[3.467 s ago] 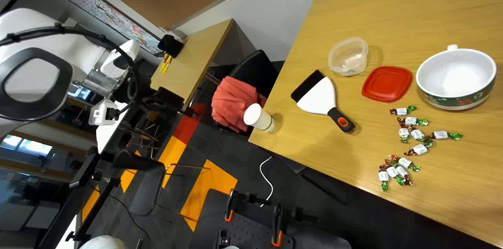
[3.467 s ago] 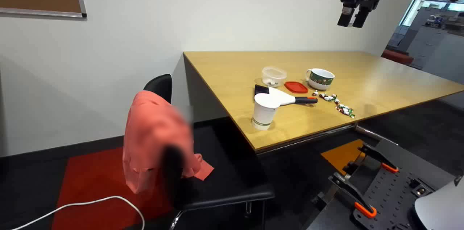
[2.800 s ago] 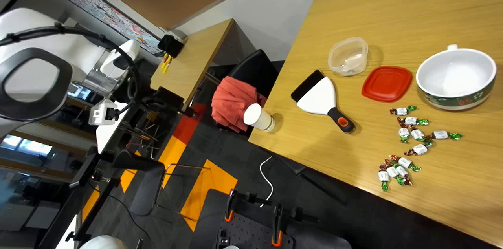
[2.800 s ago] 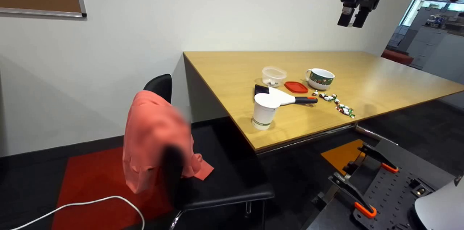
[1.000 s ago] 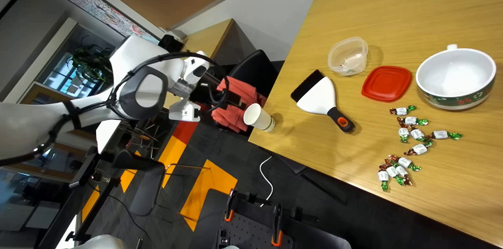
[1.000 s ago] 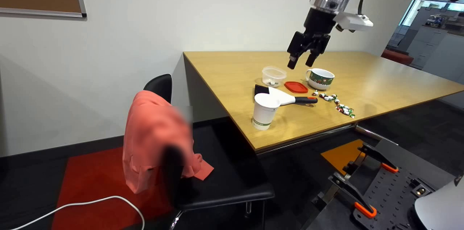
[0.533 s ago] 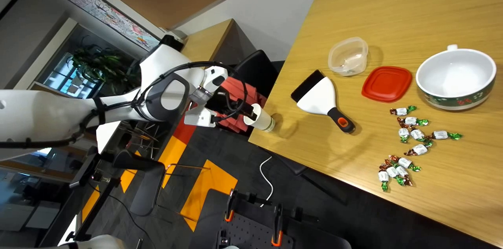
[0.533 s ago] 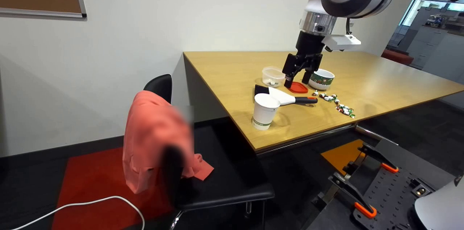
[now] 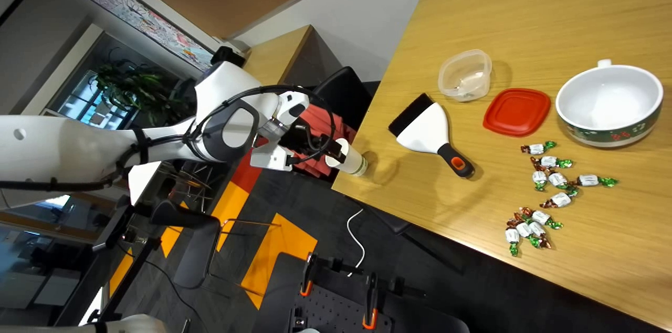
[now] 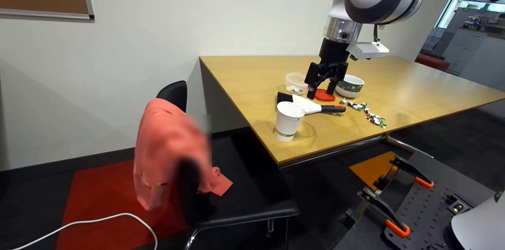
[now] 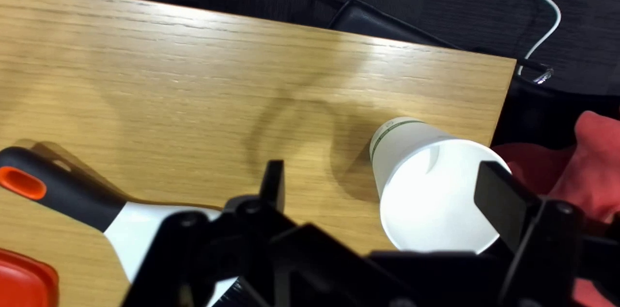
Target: Move the cup backwards
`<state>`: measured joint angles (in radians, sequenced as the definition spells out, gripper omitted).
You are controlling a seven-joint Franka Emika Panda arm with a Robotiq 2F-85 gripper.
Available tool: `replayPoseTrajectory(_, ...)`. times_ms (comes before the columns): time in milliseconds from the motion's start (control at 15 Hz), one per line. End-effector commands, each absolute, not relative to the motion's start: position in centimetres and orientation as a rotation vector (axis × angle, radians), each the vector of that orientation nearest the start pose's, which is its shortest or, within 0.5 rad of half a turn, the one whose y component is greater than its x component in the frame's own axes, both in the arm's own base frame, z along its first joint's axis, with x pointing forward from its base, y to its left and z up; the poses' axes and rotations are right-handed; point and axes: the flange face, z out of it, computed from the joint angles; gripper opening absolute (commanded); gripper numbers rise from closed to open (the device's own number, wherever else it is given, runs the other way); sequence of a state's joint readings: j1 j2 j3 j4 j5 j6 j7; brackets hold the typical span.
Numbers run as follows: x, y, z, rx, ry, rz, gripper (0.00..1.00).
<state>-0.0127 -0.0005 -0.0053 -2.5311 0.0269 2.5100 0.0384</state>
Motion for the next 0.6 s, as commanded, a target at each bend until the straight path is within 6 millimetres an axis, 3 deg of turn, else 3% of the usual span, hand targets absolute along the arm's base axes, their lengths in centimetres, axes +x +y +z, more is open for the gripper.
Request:
replayPoseTrajectory(0, 47.7, 0.2, 25.2, -3.111, 0.209, 0.014, 1.00)
replayPoseTrajectory(533, 50.9, 1.5, 21.1, -3.119, 0.337, -0.019, 1.00)
